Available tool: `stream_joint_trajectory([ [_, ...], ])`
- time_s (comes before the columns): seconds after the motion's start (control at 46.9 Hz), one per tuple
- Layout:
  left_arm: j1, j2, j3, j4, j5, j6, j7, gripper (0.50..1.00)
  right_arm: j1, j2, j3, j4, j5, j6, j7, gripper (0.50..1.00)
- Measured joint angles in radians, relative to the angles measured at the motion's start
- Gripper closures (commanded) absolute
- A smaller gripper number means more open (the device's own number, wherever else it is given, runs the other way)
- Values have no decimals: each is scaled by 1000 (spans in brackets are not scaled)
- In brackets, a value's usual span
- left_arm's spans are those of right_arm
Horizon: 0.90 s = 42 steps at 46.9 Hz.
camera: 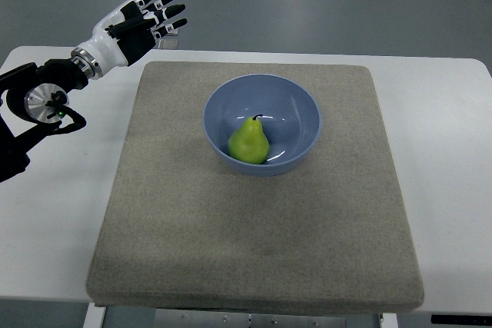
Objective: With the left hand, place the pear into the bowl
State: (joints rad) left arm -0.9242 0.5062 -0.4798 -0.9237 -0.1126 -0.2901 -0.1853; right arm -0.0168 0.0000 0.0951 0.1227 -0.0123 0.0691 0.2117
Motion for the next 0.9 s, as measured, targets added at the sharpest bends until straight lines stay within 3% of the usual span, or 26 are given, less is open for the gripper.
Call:
stream_joint_trajectory([
  [0.427, 50, 21, -12, -1, -129, 1, 26, 504, -1, 0, 0, 0, 1, 0, 0, 574],
  [0.662, 71, 32, -19, 2, -140, -14, 93, 504, -2, 0, 0, 1, 1, 1, 0, 574],
  [0.896, 96, 39, -20, 18, -140, -68, 108, 504, -2, 0, 0, 2, -6, -1, 0, 574],
])
